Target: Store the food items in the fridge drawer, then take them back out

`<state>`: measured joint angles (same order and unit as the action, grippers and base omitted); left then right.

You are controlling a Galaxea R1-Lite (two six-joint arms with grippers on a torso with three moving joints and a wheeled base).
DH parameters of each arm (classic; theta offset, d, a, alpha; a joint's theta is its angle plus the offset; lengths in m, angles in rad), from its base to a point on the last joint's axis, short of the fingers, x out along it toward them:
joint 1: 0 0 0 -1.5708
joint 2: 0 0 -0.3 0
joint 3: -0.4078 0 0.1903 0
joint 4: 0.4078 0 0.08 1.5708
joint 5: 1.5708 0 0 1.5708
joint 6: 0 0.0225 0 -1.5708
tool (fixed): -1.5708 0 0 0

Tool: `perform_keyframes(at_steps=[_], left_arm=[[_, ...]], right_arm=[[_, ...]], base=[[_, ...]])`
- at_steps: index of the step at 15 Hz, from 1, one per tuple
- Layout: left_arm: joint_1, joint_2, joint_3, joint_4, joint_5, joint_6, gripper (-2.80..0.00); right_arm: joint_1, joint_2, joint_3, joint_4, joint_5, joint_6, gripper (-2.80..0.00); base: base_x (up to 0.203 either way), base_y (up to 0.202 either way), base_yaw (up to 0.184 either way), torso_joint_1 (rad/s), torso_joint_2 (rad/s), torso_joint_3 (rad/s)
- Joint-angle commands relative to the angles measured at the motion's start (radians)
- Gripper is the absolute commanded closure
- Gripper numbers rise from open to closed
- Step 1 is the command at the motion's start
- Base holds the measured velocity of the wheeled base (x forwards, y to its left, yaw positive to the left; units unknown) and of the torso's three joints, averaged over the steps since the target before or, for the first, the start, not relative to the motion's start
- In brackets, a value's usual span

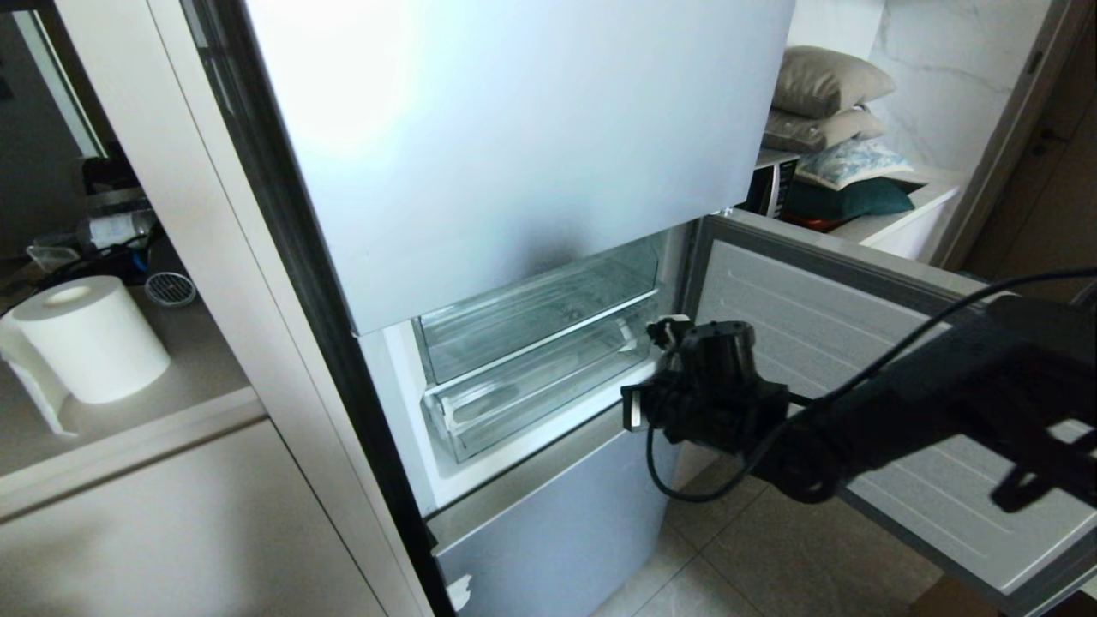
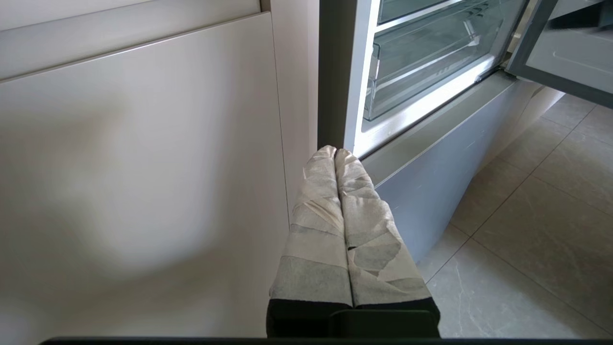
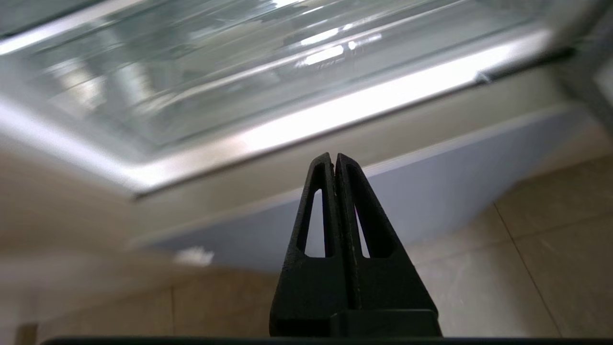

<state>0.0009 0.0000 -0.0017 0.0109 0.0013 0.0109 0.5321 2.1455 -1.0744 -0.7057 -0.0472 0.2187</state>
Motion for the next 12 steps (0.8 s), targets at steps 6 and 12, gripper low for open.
perform_keyframes(at_steps=[6, 12], left_arm=[[0.001, 0.002, 0.0, 0.0, 0.0, 0.0, 0.0], [0.001, 0.002, 0.0, 0.0, 0.0, 0.001, 0.0]], right_arm=[[-0.083, -1.101, 0.592, 0.247, -0.025, -0.071, 0.0], [-0.407, -1.818, 0.972, 0.486, 0.045, -0.268, 0.0]], base=[[0.0, 0.0, 0.0, 0.0, 0.0, 0.0], [0.0, 0.0, 0.0, 0.0, 0.0, 0.0]])
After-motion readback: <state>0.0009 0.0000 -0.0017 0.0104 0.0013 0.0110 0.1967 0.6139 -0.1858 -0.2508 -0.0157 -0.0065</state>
